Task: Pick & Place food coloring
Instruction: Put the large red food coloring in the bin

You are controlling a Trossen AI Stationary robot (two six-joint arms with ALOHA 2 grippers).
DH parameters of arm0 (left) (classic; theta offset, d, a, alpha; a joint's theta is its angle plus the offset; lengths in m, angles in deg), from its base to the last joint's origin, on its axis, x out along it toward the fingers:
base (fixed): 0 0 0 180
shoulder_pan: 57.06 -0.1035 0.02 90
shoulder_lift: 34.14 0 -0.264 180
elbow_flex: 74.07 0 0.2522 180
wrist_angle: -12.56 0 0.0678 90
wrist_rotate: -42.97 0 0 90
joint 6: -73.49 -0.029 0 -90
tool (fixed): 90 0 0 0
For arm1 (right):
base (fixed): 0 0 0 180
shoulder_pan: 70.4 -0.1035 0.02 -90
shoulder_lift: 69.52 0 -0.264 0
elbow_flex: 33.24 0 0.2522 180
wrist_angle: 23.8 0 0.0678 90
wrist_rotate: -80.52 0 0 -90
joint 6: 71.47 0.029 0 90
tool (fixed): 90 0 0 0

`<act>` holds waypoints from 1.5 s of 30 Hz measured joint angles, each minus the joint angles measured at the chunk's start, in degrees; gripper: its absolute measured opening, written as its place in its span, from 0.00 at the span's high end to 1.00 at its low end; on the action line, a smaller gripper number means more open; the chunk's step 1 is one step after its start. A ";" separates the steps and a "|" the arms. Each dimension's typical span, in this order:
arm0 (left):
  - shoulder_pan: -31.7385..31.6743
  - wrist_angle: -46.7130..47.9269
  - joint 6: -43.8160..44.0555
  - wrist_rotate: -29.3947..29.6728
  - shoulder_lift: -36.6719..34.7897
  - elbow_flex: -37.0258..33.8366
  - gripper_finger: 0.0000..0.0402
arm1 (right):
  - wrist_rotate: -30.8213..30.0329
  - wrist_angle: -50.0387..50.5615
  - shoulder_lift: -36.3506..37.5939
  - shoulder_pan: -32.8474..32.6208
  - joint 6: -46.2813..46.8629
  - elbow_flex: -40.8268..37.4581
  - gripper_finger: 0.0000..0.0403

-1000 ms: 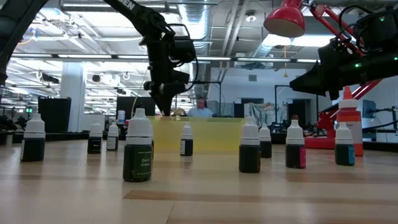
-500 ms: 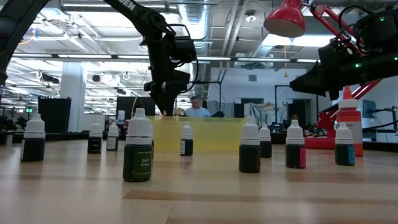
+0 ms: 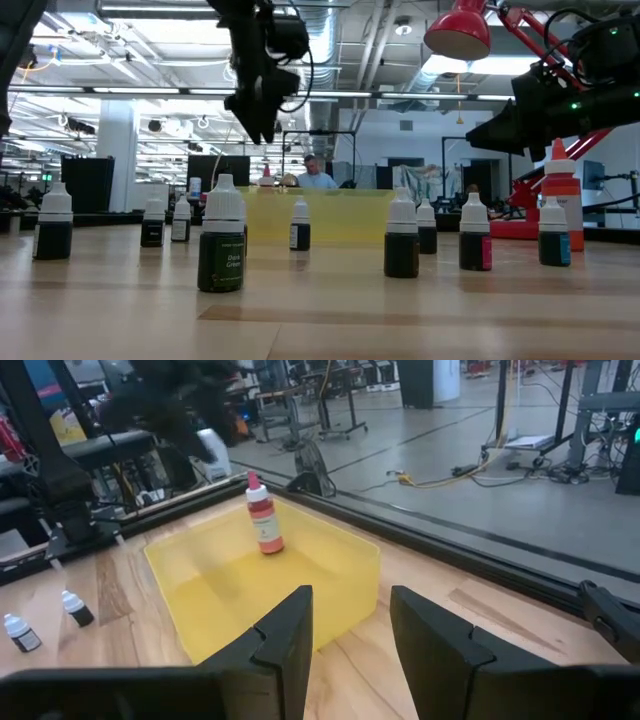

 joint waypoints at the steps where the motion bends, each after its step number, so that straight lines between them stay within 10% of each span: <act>1: 0.87 1.78 1.78 -0.11 -0.81 0.00 0.42 | 0.00 0.01 0.00 -0.02 0.00 0.00 0.69; 12: 20.21 10.64 26.06 10.85 -13.57 -12.53 0.42 | 0.00 0.22 0.00 -0.01 0.00 0.00 0.69; 25: 41.38 12.90 63.98 -2.89 -19.39 -29.87 0.42 | 0.00 0.66 0.00 -0.02 0.00 0.00 0.69; 45: 66.74 5.66 99.96 -6.61 -17.78 -31.54 0.30 | 0.00 0.78 0.00 0.01 0.00 0.00 0.69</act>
